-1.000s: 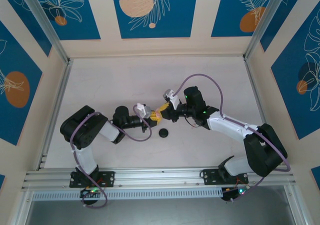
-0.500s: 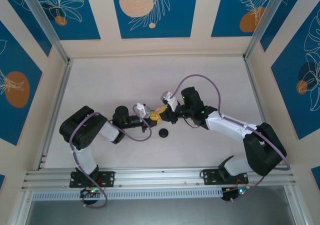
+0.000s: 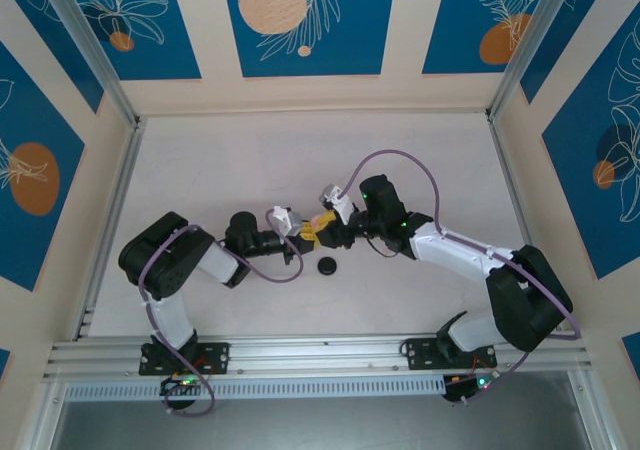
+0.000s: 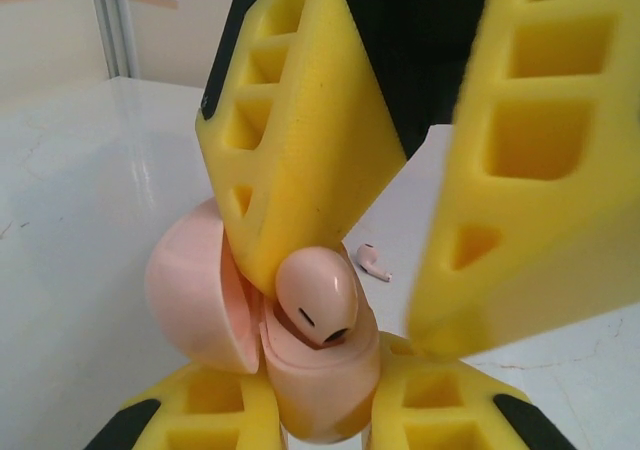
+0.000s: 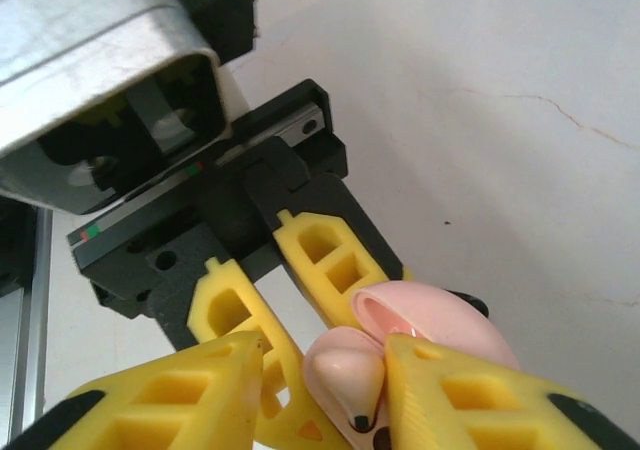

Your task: Insert the wireless bluetooth earbuds into the charging case

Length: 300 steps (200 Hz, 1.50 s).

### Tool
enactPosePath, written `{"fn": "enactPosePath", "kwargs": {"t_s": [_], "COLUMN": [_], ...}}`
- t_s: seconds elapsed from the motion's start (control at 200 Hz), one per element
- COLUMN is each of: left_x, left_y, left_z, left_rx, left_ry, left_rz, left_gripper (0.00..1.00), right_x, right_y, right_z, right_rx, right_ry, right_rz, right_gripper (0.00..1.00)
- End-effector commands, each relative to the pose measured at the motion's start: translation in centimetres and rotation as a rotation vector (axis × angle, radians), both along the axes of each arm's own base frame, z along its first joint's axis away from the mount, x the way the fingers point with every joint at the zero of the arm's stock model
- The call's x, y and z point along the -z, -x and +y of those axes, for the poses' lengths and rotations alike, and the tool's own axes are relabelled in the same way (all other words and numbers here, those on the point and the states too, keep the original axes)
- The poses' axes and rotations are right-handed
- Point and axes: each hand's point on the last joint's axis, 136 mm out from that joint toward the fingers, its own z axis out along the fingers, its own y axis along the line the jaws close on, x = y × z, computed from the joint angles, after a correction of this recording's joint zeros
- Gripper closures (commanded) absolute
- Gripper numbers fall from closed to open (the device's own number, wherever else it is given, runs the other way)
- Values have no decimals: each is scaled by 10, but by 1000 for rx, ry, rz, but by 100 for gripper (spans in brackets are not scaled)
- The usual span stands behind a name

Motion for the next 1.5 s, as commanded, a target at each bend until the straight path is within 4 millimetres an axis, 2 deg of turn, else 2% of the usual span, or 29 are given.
{"fn": "enactPosePath", "kwargs": {"t_s": [0.0, 0.21, 0.42, 0.49, 0.595, 0.675, 0.765, 0.945, 1.035, 1.16, 1.32, 1.495], "left_x": [-20, -18, -15, -15, -14, -15, -15, -17, -18, -17, -18, -16], "left_y": [7, 8, 10, 11, 12, 12, 12, 14, 13, 14, 13, 13], "left_z": [-2, -1, 1, 2, 4, 4, 5, 6, 6, 6, 7, 7], "left_rx": [25, 21, 18, 14, 8, 2, -2, -11, -16, -16, -25, -29], "left_ry": [43, 36, 26, 24, 22, 21, 21, 23, 23, 20, 19, 15], "left_rz": [-72, -82, -88, -91, -93, -96, -95, -102, -104, -106, -113, -111], "left_gripper": [84, 84, 84, 84, 84, 84, 84, 84, 84, 84, 84, 84], "right_x": [-30, -58, -55, -44, -15, 14, 41, 83, 101, 116, 126, 129], "right_y": [4, 6, 0, -7, -13, -7, 7, 20, 21, 16, 10, 2], "right_z": [-1, -19, -49, -65, -98, -123, -140, -170, -179, -179, -179, -179], "right_rx": [-16, 13, 142, 237, 425, 552, 636, 775, 813, 815, 814, 818], "right_ry": [-78, -144, -96, -43, 81, 195, 284, 430, 507, 555, 607, 638], "right_rz": [-1, 60, 212, 304, 514, 678, 819, 941, 982, 1019, 1035, 1007], "right_gripper": [59, 57, 57, 57, 58, 58, 58, 58, 58, 62, 63, 63]}}
